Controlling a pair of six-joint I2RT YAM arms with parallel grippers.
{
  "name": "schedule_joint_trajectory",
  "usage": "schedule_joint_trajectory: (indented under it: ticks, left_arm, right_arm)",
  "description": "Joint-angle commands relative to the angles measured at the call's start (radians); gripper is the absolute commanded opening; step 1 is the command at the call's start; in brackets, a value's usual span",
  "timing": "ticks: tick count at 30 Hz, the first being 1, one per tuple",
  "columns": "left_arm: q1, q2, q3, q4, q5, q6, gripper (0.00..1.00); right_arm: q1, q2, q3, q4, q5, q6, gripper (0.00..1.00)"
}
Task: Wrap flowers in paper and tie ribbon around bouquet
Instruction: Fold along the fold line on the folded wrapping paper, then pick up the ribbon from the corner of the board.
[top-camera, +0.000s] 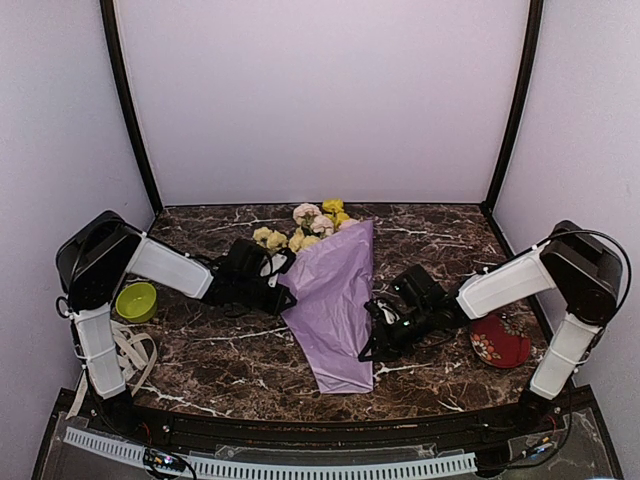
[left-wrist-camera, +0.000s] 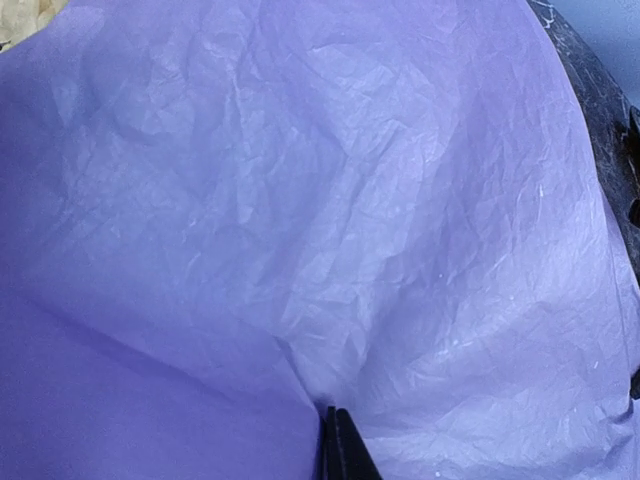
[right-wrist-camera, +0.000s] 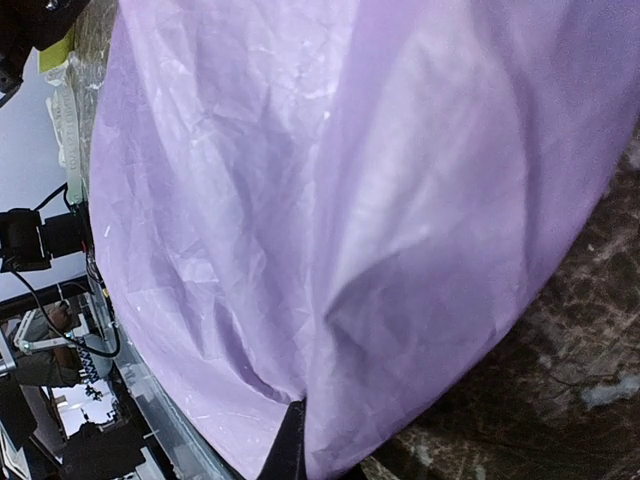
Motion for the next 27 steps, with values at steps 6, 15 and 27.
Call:
schedule_joint_trajectory:
  ticks: [6, 15, 27]
  left_arm:
    - [0.033, -0.058, 0.032, -0.175, -0.116, 0.002, 0.40]
    - [0.132, -0.220, 0.112, -0.409, -0.294, -0.021, 0.52]
    - [0.141, -0.522, -0.038, -0.845, -0.396, -0.341, 0.54]
  right_arm:
    - [-0.003, -0.018, -0.017, -0.023, 0.031, -0.032, 0.00]
    - [-0.002, -0.042, 0.002, -0.069, 0.089, -0.057, 0.00]
    - [0.031, -0.100, 0.089, -0.208, 0.231, -0.139, 0.00]
